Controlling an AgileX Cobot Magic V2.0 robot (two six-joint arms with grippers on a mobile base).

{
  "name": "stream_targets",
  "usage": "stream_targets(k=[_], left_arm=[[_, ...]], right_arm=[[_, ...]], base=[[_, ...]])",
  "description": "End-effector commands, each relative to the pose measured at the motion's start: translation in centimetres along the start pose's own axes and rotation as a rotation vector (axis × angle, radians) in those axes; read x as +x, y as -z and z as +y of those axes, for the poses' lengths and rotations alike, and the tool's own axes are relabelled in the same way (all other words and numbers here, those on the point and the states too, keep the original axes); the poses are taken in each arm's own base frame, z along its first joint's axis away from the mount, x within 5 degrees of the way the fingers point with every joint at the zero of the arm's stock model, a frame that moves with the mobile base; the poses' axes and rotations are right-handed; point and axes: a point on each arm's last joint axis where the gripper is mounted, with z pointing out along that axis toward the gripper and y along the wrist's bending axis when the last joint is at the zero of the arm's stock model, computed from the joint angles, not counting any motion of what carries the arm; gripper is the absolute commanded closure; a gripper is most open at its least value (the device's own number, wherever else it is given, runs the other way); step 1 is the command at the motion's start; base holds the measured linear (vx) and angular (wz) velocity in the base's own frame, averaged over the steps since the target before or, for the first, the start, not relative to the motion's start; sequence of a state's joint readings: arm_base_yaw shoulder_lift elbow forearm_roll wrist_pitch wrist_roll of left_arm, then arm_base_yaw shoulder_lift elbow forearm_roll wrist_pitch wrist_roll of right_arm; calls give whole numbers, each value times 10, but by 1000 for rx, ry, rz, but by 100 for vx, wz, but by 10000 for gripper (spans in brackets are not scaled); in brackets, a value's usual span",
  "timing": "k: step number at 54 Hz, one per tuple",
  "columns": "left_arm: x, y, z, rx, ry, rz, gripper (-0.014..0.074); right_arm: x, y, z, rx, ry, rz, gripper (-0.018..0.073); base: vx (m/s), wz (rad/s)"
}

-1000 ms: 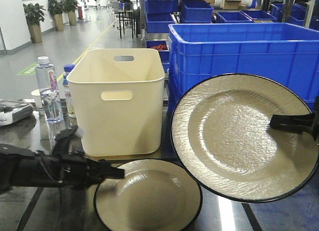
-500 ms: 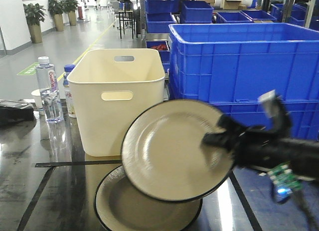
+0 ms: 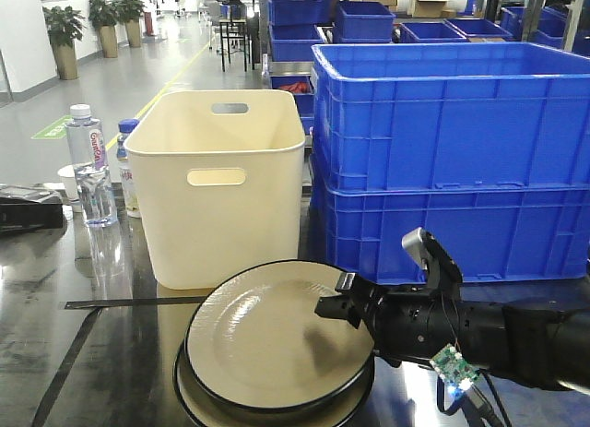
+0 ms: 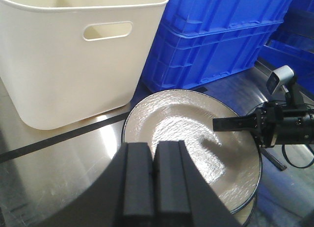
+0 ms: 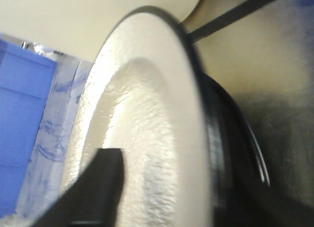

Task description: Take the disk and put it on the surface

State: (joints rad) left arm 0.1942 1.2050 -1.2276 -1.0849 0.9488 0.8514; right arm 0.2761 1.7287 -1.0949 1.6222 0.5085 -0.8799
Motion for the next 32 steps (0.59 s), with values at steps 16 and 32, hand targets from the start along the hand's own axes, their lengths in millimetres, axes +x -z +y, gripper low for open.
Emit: stream_targets(k=[16,32], left_arm=[[-2,11,0,-109,5,56,603],[52,-1,71,-588,76,347,602]], right_arm=[[-61,71,41,50,560,-286,-60],[-75,172,60,318,862,-420,223]], base=[[0,0],[0,0]])
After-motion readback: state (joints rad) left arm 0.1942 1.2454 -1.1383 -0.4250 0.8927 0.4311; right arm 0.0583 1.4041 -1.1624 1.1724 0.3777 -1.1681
